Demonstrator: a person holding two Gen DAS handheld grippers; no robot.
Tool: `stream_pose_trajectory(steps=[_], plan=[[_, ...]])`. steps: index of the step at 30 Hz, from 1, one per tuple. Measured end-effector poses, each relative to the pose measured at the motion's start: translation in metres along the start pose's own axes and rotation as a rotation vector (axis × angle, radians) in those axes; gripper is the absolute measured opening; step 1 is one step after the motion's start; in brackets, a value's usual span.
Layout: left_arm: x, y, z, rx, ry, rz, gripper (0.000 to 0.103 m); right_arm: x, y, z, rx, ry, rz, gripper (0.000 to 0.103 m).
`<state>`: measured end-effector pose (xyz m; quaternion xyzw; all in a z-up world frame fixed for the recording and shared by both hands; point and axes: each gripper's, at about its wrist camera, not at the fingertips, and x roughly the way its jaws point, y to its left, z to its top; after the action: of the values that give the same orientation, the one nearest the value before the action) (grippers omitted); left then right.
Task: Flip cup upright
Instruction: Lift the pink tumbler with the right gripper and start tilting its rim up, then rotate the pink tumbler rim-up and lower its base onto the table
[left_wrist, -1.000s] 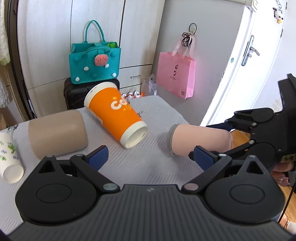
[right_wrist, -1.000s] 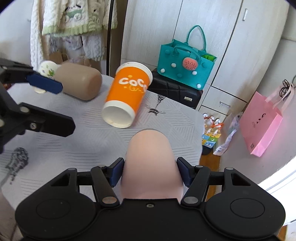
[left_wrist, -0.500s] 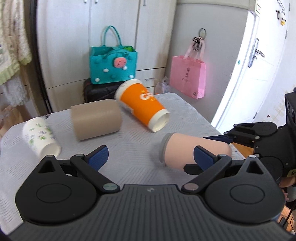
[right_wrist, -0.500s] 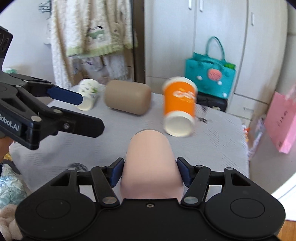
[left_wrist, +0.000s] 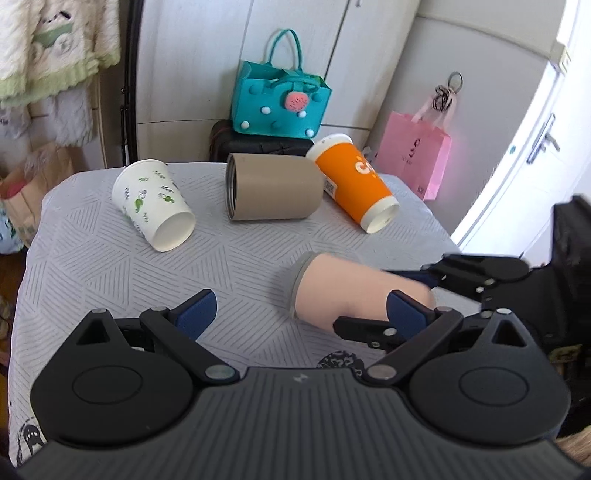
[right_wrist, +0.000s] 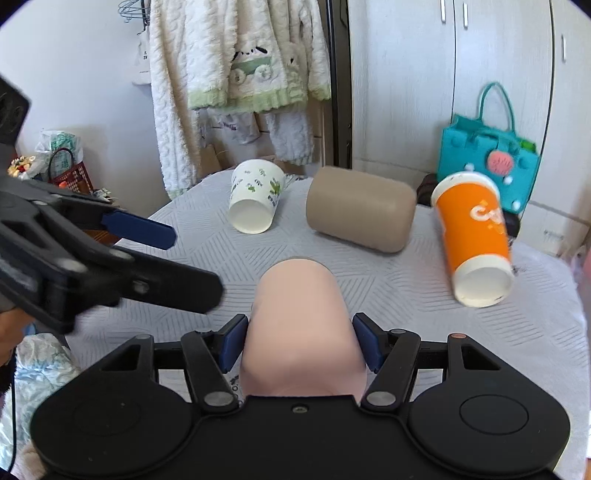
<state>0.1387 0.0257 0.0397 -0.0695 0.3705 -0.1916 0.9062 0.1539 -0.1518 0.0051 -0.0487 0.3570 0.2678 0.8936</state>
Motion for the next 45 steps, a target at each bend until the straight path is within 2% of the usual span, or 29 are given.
stream_pose_trajectory(steps=[4,11,13,18,20,25,28,32,36,38,41,43,45], plan=[[0.001,0.001,-0.002,-0.011,-0.003,-0.019,0.100,0.003,0.002,-0.001,-0.014,0.013,-0.002,0.068],[0.024,0.007,-0.009,-0.081,0.075,-0.086,0.100,0.002,0.000,-0.002,-0.053,0.052,-0.010,0.068],[0.030,0.009,-0.011,-0.103,0.093,-0.110,0.100,0.003,-0.003,0.000,-0.055,0.072,0.014,0.068],[0.039,0.008,-0.017,-0.129,0.119,-0.146,0.100,0.001,-0.005,-0.002,-0.116,0.136,0.069,0.077],[0.043,0.008,-0.017,-0.143,0.129,-0.159,0.100,0.000,-0.005,-0.003,-0.157,0.156,0.091,0.087],[0.058,0.007,-0.024,-0.212,0.152,-0.193,0.100,0.001,-0.008,-0.002,-0.222,0.207,0.119,0.091],[0.069,0.007,-0.025,-0.264,0.167,-0.236,0.099,0.004,-0.015,0.003,-0.200,0.220,0.149,0.091],[0.077,0.005,-0.023,-0.267,0.177,-0.227,0.096,0.007,-0.029,0.008,-0.151,0.229,0.221,0.091],[0.085,0.006,-0.023,-0.291,0.198,-0.241,0.086,0.010,-0.031,0.007,-0.144,0.233,0.267,0.086],[0.088,0.004,-0.022,-0.289,0.196,-0.247,0.083,0.010,-0.031,0.006,-0.151,0.233,0.275,0.080],[0.091,0.001,-0.024,-0.302,0.194,-0.268,0.080,0.012,-0.031,0.006,-0.159,0.230,0.277,0.079],[0.093,-0.001,-0.024,-0.310,0.190,-0.271,0.079,0.010,-0.031,0.005,-0.168,0.225,0.261,0.073],[0.095,-0.001,-0.025,-0.305,0.183,-0.275,0.080,0.008,-0.033,0.004,-0.162,0.218,0.258,0.071]])
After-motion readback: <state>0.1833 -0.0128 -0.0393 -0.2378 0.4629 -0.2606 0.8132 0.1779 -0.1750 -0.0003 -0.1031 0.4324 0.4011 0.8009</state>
